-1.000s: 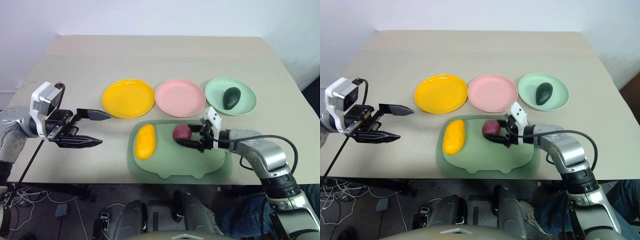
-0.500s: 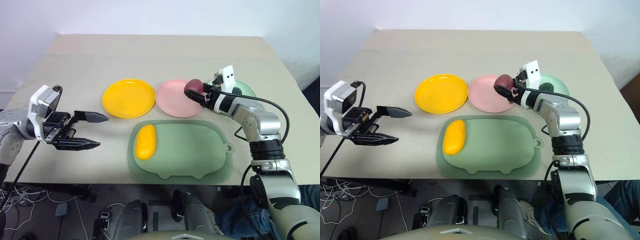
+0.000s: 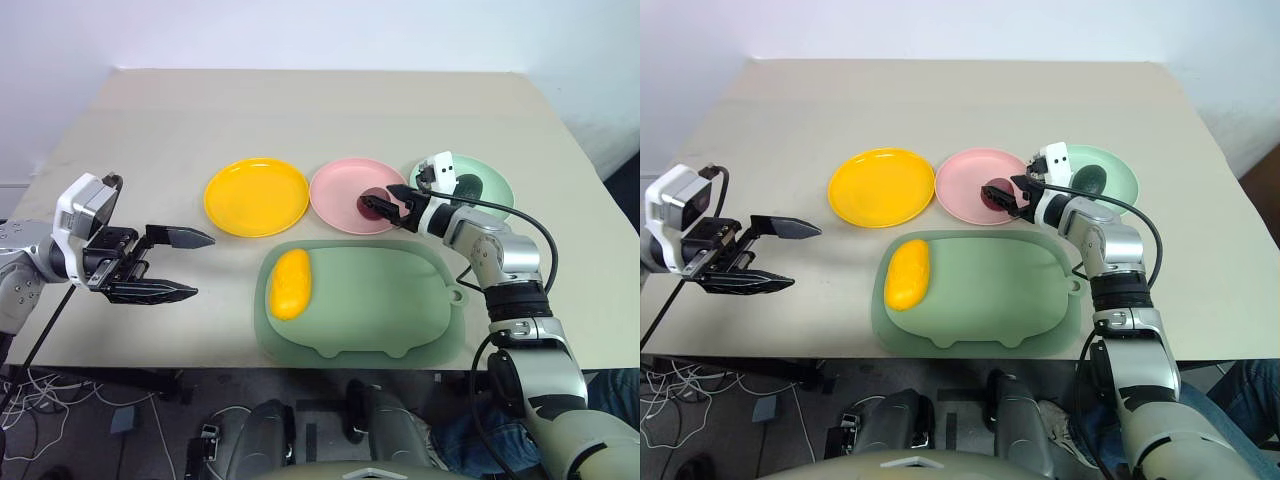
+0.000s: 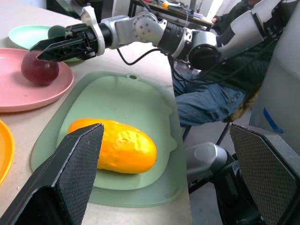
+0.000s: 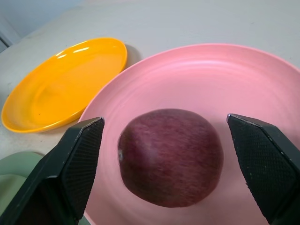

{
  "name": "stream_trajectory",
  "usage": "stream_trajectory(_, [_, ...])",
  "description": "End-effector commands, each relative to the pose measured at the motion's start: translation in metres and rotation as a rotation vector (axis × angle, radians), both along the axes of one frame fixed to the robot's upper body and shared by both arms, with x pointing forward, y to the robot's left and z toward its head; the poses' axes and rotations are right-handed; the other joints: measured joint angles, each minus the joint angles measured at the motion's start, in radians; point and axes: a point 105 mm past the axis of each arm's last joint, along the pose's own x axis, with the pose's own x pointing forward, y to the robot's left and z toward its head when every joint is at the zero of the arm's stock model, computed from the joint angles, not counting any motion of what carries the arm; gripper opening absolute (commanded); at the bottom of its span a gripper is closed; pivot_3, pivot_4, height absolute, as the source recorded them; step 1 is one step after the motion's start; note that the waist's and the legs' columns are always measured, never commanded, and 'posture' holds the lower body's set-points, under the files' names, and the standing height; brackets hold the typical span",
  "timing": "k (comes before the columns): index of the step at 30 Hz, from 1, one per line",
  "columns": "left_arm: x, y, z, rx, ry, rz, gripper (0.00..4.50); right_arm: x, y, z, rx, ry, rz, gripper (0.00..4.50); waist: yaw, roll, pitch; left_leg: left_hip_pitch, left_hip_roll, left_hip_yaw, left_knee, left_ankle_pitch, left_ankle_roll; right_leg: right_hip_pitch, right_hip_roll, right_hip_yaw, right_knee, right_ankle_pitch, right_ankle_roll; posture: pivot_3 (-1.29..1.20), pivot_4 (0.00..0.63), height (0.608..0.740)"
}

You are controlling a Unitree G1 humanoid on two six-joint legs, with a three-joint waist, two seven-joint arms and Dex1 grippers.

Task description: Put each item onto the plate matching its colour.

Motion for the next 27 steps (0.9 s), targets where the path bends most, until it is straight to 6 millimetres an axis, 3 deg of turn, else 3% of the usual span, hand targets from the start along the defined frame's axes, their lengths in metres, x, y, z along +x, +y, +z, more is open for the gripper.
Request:
stream_trajectory(1, [-0.002, 0.001, 0.011, -0.004, -0.039, -0.006, 4.5, -0.004, 0.01, 0.026, -0.003, -0.098, 0.049, 4.46, 0.0, 0.0, 0.0, 0.0, 0.0, 0.0, 0.0, 0.0, 0.0, 0.0, 0.0, 0.0, 0.0, 0.0, 0.0, 0.0, 0.15, 0.74])
stream_trajectory(5, [0.003, 0.0, 0.012, -0.012, -0.049, -0.001, 4.5, -0.003, 0.003, 0.042, 0.068, -0.138, 0.023, 4.46, 0.002, 0.0, 0.0, 0.0, 0.0, 0.0, 0.0, 0.0, 0.0, 0.0, 0.0, 0.0, 0.0, 0.0, 0.0, 0.0, 0.15, 0.74])
stream_trajectory(10, [0.01, -0.001, 0.016, -0.037, -0.061, 0.013, 4.5, -0.008, -0.013, 0.082, 0.254, -0.22, 0.005, 4.46, 0.002, 0.0, 0.0, 0.0, 0.0, 0.0, 0.0, 0.0, 0.0, 0.0, 0.0, 0.0, 0.0, 0.0, 0.0, 0.0, 0.15, 0.74])
stream_trajectory(14, [0.016, -0.005, 0.015, -0.049, -0.066, 0.016, 4.5, -0.042, -0.007, 0.091, 0.277, -0.213, 0.209, 4.46, 0.002, 0.0, 0.0, 0.0, 0.0, 0.0, 0.0, 0.0, -0.001, 0.0, 0.0, 0.0, 0.0, 0.0, 0.0, 0.0, 0.15, 0.74])
stream_trajectory(21, [0.026, -0.009, 0.012, -0.067, -0.056, 0.037, 4.5, -0.092, -0.018, 0.051, 0.059, -0.106, 0.43, 4.46, 0.012, 0.0, 0.0, 0.001, -0.001, -0.001, 0.001, -0.002, 0.004, 0.002, 0.0, 0.0, 0.0, 0.0, 0.0, 0.0, 0.15, 0.74])
stream_trajectory(23, [0.027, -0.011, 0.01, -0.066, -0.057, 0.036, 4.5, -0.109, -0.032, 0.035, 0.005, -0.041, 0.5, 4.46, 0.013, 0.0, 0.0, 0.001, -0.001, 0.0, 0.001, -0.003, 0.005, 0.002, 0.0, 0.0, 0.0, 0.0, 0.0, 0.0, 0.15, 0.74])
stream_trajectory(27, [0.028, -0.013, 0.009, -0.066, -0.054, 0.03, 4.5, -0.107, -0.067, 0.024, -0.116, -0.009, 0.481, 4.46, 0.014, 0.0, 0.0, 0.001, 0.0, 0.0, 0.001, -0.003, 0.005, 0.002, 0.0, 0.0, 0.0, 0.0, 0.0, 0.0, 0.15, 0.74])
